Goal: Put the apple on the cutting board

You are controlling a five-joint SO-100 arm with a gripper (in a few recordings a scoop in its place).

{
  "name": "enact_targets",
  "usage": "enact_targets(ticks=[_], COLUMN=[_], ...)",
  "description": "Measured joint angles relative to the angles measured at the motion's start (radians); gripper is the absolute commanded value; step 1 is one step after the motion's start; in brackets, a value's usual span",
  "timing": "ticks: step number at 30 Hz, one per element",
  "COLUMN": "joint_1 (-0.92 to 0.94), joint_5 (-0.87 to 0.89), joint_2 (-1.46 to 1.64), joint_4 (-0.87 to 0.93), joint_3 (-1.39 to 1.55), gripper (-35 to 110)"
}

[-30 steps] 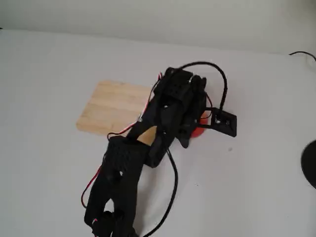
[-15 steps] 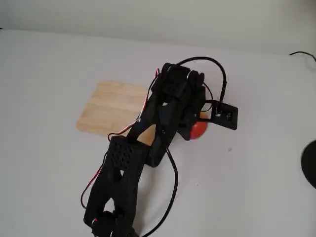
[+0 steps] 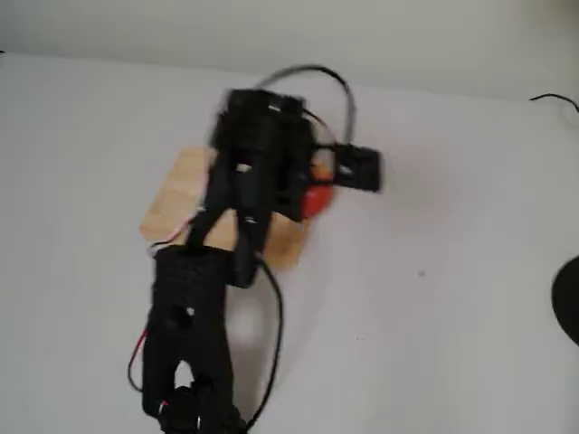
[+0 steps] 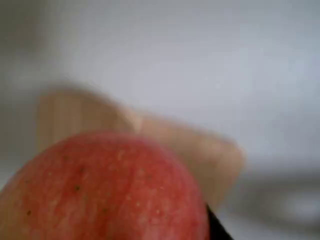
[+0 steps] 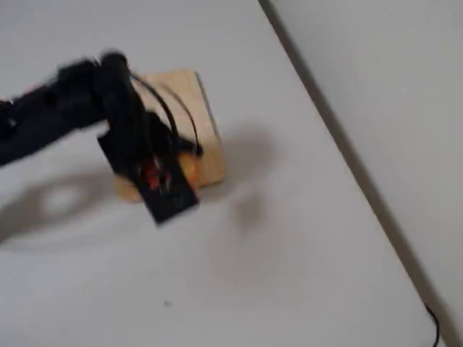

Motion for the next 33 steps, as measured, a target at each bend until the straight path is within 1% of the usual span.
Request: enact_targets(ticks=[8, 11, 15, 17, 18, 24, 26, 30, 31, 33], joint_1=[-0.239, -0.282, -0.299, -0.301, -0.301, -0.301, -0.301, -0.301, -0.301, -0.301], joint_5=[0.043, 0.055, 0.058, 0.058, 0.058, 0.06, 0.06, 0.06, 0.06, 0.054], joint_2=[0.012, -0.014, -0.097, -0.14, -0.166, -0.207, -0.215, -0.216, -0.216, -0.216], joint_4=[0.0, 0.0, 0.0, 0.0, 0.0, 0.002, 0.003, 0.003, 0.003, 0.003], joint_3=[0.0, -0.011, -0.043, -0.063, -0.081, -0.133, -0.135, -0.135, -0.135, -0.135], gripper=[12, 15, 17, 21, 24, 53, 73, 93, 96, 97])
